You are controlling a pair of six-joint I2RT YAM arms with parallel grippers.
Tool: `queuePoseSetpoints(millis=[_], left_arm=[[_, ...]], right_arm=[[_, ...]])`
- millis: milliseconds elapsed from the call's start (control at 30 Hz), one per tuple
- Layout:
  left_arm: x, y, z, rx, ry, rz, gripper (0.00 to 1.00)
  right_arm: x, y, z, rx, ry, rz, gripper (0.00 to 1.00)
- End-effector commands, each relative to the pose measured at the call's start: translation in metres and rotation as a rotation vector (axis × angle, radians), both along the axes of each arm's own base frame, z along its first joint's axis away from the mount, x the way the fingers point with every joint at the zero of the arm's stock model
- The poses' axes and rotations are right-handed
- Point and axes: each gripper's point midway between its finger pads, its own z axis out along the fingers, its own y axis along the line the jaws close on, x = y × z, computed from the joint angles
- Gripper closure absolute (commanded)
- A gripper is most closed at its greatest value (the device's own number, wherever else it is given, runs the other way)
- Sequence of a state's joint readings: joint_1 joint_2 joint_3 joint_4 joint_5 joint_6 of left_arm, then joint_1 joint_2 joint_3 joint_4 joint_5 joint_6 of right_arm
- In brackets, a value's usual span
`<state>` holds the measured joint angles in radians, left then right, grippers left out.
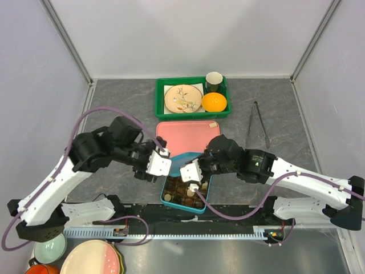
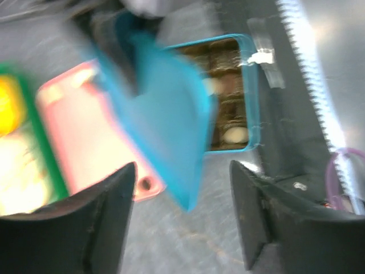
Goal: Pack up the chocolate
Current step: Place the box lid in the packing box.
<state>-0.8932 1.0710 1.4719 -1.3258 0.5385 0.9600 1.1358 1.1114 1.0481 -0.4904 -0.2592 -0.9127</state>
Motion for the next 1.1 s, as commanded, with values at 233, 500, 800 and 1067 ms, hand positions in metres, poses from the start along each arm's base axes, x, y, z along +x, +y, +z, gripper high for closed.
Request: queuePoseSetpoints(millis=[233, 500, 800, 1067], left_arm=[[0.124, 0.07, 0.136, -0.505, -0.473, 0.96, 0.01], [0.177, 0.115, 0.116, -0.47, -0.382, 1.238, 0.01], [0.214, 0.148, 0.019, -0.323, -0.01, 1.333, 0.01], [0.199, 0.131, -0.032, -0.276, 0.129, 1.242, 0.01]], right_arm=[[0.009, -0.021, 0.047, 0.127, 0.355, -0.428, 1.0], [-0.016, -0.017, 0.041, 0.062, 1.172, -0.452, 1.0], [-0.044, -0.002, 0.05, 0.116, 1.598, -0.264, 1.0], [-0.038, -0.007, 0.0, 0.169, 1.847, -0.316, 1.0]])
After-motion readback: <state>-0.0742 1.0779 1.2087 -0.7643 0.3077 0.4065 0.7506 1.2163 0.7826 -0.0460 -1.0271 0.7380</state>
